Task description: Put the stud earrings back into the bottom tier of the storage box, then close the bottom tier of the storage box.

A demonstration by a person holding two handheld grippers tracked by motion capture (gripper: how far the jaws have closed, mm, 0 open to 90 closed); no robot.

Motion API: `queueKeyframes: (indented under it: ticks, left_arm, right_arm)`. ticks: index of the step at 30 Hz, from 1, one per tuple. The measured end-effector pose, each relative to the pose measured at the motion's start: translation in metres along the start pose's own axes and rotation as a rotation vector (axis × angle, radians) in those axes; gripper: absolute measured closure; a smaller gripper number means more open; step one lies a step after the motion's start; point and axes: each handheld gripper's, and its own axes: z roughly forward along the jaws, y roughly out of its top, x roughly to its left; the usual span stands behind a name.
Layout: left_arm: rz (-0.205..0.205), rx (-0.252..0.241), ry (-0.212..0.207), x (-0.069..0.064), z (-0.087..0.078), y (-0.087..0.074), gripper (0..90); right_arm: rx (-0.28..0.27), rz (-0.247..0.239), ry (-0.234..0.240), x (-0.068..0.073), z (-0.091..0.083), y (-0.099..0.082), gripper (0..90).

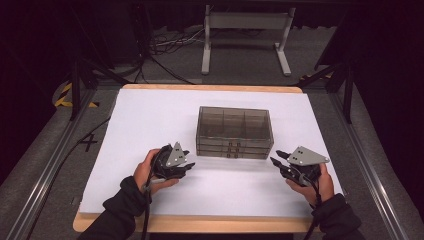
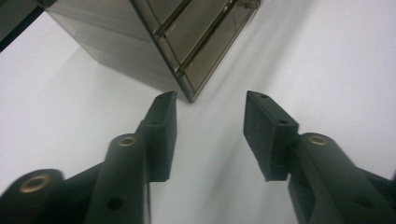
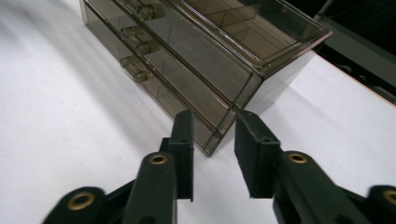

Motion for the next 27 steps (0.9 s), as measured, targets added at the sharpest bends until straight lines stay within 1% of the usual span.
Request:
queueKeyframes:
  ticks: [1, 2, 3, 5, 6, 7, 8, 10, 11, 14, 16, 17, 18, 20, 22, 24, 25, 27]
  left_arm:
    - [0.001, 0.007, 0.011, 0.000, -0.001, -0.002, 48.1]
    - [-0.004, 0.005, 0.021, 0.000, -0.002, -0.004, 44.8]
    - [-0.009, 0.007, 0.025, 0.000, -0.003, -0.007, 41.8]
    - [-0.010, 0.010, 0.035, 0.001, -0.005, -0.011, 38.6]
    - [-0.018, 0.010, 0.037, 0.002, -0.006, -0.014, 36.3]
    - [-0.018, 0.010, 0.037, 0.002, -0.006, -0.014, 34.2]
    - [-0.021, 0.015, 0.045, 0.003, -0.007, -0.015, 34.2]
    - [-0.031, 0.021, 0.041, 0.003, -0.007, -0.019, 32.2]
    - [-0.033, 0.023, 0.041, 0.004, -0.008, -0.020, 31.1]
    - [-0.029, 0.032, 0.047, 0.005, -0.009, -0.025, 29.0]
    - [-0.037, 0.038, 0.053, 0.007, -0.011, -0.030, 27.0]
    - [-0.038, 0.040, 0.062, 0.008, -0.012, -0.032, 26.2]
    - [-0.038, 0.040, 0.062, 0.008, -0.012, -0.032, 24.9]
    - [-0.063, 0.033, 0.069, 0.009, -0.015, -0.038, 23.1]
    - [-0.068, 0.037, 0.073, 0.009, -0.018, -0.044, 22.4]
    - [-0.084, 0.040, 0.075, 0.009, -0.021, -0.048, 21.9]
    - [-0.084, 0.040, 0.075, 0.009, -0.021, -0.048, 21.6]
    - [-0.085, 0.048, 0.088, 0.009, -0.026, -0.055, 21.5]
  right_arm:
    - [0.001, -0.001, 0.004, 0.000, 0.000, 0.000, 66.8]
    - [-0.002, -0.001, 0.006, 0.000, -0.001, -0.001, 64.2]
    - [-0.003, 0.002, 0.002, 0.000, -0.001, -0.002, 62.7]
    - [-0.006, 0.001, 0.007, -0.001, -0.001, -0.003, 60.3]
    - [-0.005, 0.000, 0.004, -0.001, -0.001, -0.004, 59.4]
    - [0.000, -0.002, 0.002, -0.002, 0.000, -0.005, 58.5]
    - [0.000, -0.002, 0.002, -0.002, 0.000, -0.005, 58.5]
    - [0.000, -0.004, 0.006, -0.001, 0.001, -0.006, 58.2]
    - [0.008, -0.009, 0.006, 0.000, 0.000, -0.007, 58.2]
    - [0.016, -0.020, 0.006, 0.001, 0.000, -0.009, 56.0]
    - [0.026, -0.023, -0.001, 0.003, -0.001, -0.013, 52.9]
    - [0.024, -0.019, 0.000, 0.002, -0.002, -0.015, 52.2]
    - [0.024, -0.019, 0.000, 0.002, -0.002, -0.015, 52.2]
    - [0.028, -0.005, -0.008, 0.000, -0.003, -0.018, 49.0]
    - [0.031, 0.001, -0.019, -0.001, -0.003, -0.020, 45.8]
    - [0.032, 0.008, -0.021, -0.001, -0.004, -0.022, 42.7]
    - [0.032, 0.008, -0.021, -0.001, -0.004, -0.022, 42.7]
    - [0.036, 0.010, -0.030, -0.001, -0.004, -0.024, 39.3]
